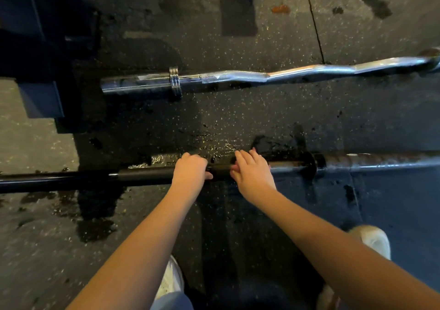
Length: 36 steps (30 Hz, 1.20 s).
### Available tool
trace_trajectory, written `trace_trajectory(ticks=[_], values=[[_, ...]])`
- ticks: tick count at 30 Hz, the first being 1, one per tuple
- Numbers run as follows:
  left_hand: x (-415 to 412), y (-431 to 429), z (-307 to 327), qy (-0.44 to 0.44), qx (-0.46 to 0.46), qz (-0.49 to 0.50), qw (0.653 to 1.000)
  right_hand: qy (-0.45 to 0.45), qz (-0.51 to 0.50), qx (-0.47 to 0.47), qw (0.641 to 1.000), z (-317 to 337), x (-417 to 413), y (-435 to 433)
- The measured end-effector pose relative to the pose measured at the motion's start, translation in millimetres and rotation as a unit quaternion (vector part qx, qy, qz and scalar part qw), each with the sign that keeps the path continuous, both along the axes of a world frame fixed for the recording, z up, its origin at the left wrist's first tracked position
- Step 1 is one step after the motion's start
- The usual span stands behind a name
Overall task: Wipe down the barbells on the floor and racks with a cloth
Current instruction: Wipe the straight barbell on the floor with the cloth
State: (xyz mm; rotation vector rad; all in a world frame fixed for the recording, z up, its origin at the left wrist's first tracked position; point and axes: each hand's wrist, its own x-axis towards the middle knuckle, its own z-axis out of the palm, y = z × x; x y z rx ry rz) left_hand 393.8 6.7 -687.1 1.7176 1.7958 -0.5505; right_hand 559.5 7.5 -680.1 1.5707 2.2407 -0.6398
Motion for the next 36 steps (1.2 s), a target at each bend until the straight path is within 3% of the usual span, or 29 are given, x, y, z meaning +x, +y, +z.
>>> trace_trajectory(ticks=[5, 8, 12, 17, 21, 26, 29, 32, 34, 36], values=[[-4.6, -10.8, 2.8, -0.017, 0.053, -0.001, 0.998, 0.051, 0.137, -0.01, 0.989, -9.0, 6.5, 17.6], [-4.7, -13.3, 5.7, -0.025, 0.067, -0.003, 0.997, 0.125, 0.08, -0.066, 0.987, -5.8, 36.3, 30.4], [-3.5, -16.6, 4.8, -0.023, 0.081, -0.009, 0.996, 0.16, -0.027, 0.022, 0.986, -9.0, 44.5, 15.8], [1.1, -25.5, 2.1, -0.001, 0.112, 0.003, 0.994, 0.156, 0.055, 0.019, 0.986, -20.5, -17.6, 5.1], [-0.4, -26.5, 2.5, -0.015, 0.104, 0.02, 0.994, 0.238, 0.121, 0.025, 0.963, -22.5, 23.3, 12.4], [6.5, -30.8, 2.4, 0.01, 0.11, 0.017, 0.994, 0.197, 0.042, 0.134, 0.97, -21.7, 90.2, 4.4], [17.0, -37.6, 2.2, 0.024, 0.118, 0.015, 0.993, 0.13, 0.015, 0.101, 0.986, -22.4, 49.9, -4.3], [27.7, -41.6, 1.5, 0.038, 0.129, 0.023, 0.991, 0.182, 0.094, 0.043, 0.978, -30.0, 42.0, 8.3], [40.8, -42.6, 1.0, 0.026, 0.139, 0.015, 0.99, 0.214, 0.131, 0.07, 0.966, -35.0, 69.4, 17.0], [57.7, -42.3, 0.4, 0.007, 0.144, -0.004, 0.99, 0.216, 0.106, 0.132, 0.962, -38.5, 105.9, 19.5]])
